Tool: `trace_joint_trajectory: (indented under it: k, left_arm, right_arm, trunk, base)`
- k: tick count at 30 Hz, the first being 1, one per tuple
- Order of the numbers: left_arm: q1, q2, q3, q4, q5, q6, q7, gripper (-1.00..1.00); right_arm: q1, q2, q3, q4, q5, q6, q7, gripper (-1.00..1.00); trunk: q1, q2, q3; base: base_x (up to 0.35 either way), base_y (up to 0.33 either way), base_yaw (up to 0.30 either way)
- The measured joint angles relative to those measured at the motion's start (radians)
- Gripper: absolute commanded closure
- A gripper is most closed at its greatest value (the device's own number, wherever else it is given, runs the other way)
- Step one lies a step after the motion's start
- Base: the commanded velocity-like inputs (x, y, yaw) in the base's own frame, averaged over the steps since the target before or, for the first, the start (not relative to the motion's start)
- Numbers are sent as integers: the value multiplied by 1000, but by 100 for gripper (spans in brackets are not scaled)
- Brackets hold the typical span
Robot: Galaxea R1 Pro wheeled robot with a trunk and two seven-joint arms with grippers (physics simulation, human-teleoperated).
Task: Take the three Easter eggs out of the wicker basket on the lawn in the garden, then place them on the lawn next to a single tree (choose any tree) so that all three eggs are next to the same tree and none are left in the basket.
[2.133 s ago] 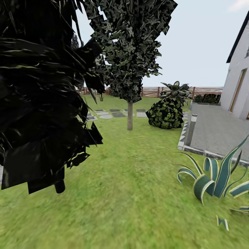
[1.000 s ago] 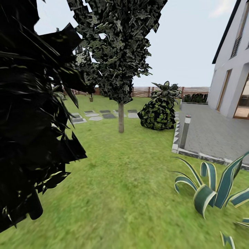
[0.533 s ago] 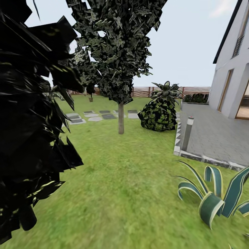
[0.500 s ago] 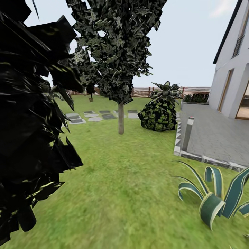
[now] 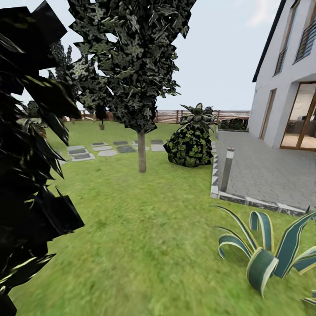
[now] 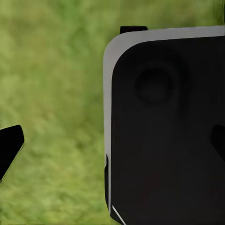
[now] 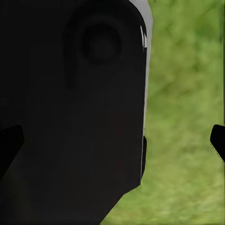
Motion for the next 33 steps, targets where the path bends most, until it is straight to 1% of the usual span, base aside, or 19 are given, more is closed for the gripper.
trace_joint_trajectory:
  k: [6,33]
  left_arm:
    - [0,0,0,0,0,0,0,-100]
    - [0,0,0,0,0,1,0,-100]
  right_arm:
    - [0,-3,0,0,0,0,0,-100]
    - [0,-2,1,0,1,2,0,-100]
  trunk:
    - [0,0,0]
    - [0,0,0]
  base:
    - [283,0,-13]
    - [280,0,0]
